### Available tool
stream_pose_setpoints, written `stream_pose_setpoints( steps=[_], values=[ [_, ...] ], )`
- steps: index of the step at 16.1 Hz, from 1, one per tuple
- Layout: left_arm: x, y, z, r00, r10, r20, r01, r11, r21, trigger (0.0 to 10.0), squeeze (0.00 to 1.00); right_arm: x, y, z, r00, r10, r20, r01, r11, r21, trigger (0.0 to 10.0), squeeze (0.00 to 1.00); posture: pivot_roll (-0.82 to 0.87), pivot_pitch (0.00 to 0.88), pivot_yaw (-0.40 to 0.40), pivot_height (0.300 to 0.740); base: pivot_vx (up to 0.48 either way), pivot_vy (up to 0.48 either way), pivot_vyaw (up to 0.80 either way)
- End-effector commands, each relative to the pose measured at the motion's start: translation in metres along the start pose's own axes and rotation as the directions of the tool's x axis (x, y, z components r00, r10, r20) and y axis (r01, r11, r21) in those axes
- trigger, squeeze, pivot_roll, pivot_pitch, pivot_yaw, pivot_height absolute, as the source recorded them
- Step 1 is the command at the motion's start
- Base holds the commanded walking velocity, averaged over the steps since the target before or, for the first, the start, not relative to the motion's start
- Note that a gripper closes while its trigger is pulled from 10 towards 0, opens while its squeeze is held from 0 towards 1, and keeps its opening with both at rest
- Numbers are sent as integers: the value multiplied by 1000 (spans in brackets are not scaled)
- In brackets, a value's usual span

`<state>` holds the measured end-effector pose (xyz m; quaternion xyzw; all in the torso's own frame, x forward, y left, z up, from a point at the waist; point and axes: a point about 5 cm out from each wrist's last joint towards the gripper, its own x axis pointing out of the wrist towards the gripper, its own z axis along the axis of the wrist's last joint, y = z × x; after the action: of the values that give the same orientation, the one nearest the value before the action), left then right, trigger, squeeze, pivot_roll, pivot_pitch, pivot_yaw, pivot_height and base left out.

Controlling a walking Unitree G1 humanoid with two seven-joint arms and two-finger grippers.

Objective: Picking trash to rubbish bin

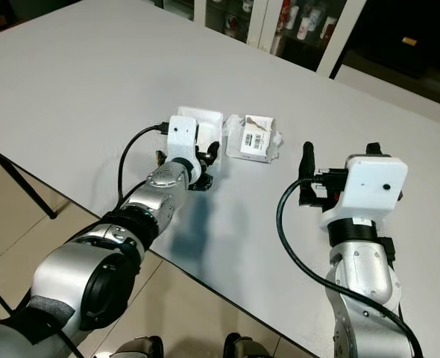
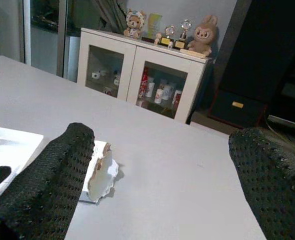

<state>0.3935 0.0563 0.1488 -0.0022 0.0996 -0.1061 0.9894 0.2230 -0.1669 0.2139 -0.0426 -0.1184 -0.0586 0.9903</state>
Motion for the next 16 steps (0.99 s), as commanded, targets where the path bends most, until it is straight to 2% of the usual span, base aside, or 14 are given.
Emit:
stream_pose_setpoints(
  steps=[1,3,11,16],
  values=[
    [-6,3,-34,991,23,-130,-22,1000,13,10000,0,-4,-4,2,1000,-24,0,24,1000,-16,10000,0,-38,189,-118,740,0,0,0],
    [-9,9,-45,986,38,-160,-33,999,36,10000,0,-5,-5,2,1000,-25,-4,25,1000,-17,10000,0,-38,189,-118,740,0,0,0],
    [-24,32,-84,964,80,-254,-78,997,19,10000,0,0,-4,2,1000,-7,-2,7,1000,-17,10000,0,9,188,-124,740,0,0,0],
    [-28,36,-94,959,70,-275,-65,998,27,10000,0,1,-4,1,1000,-2,1,2,1000,-18,10000,0,20,182,-119,740,0,0,0]
  ],
)
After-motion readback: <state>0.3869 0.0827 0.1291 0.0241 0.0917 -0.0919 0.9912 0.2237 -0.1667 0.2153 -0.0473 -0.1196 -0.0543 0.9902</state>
